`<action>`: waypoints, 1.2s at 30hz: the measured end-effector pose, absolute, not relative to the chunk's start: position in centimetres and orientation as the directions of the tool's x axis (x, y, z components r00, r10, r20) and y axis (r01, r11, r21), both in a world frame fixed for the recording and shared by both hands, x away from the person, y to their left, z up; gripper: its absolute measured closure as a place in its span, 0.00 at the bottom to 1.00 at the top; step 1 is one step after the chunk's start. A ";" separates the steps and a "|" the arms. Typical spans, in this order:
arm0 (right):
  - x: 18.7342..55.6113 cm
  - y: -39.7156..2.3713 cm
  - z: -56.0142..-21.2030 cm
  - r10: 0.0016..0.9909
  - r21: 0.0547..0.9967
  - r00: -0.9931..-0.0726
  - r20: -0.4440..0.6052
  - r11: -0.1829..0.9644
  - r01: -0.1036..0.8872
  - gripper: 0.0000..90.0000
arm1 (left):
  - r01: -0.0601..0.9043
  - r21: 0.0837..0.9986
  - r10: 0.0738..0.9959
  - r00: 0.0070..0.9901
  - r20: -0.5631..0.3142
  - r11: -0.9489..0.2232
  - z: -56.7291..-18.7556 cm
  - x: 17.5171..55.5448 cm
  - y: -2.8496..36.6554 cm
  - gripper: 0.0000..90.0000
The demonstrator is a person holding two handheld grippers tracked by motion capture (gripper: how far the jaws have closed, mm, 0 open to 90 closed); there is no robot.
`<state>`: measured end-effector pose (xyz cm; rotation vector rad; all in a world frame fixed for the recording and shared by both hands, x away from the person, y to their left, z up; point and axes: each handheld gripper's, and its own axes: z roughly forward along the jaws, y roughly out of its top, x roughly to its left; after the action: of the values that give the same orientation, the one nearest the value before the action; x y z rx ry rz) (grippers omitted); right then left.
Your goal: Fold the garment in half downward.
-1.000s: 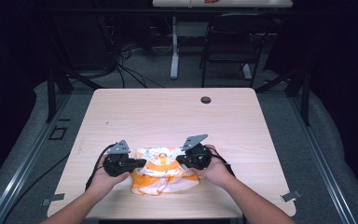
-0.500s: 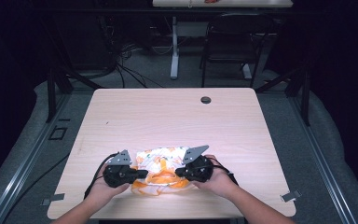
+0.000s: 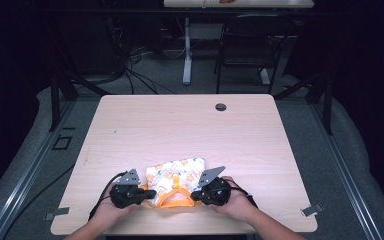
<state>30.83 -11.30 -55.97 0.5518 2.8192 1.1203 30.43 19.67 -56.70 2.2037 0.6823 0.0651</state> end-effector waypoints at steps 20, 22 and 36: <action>31.2 -11.6 -56.6 0.355 0.669 -0.932 0.076 0.674 0.311 0.96 | 0.470 0.725 0.529 0.831 -0.172 -0.504 -57.5 31.0 19.7 0.99; 31.7 -11.4 -56.6 0.373 0.675 -0.924 0.086 0.660 0.329 0.96 | 0.474 0.724 0.537 0.826 -0.168 -0.502 -57.5 31.4 19.7 0.99; 33.4 -11.1 -56.6 0.421 0.678 -0.904 0.074 0.644 0.355 0.96 | 0.482 0.732 0.591 0.795 -0.134 -0.482 -57.6 33.9 19.2 0.99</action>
<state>33.36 -11.13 -56.63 0.6547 2.7653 1.1100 33.86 19.15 -57.57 2.1694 0.7903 0.1726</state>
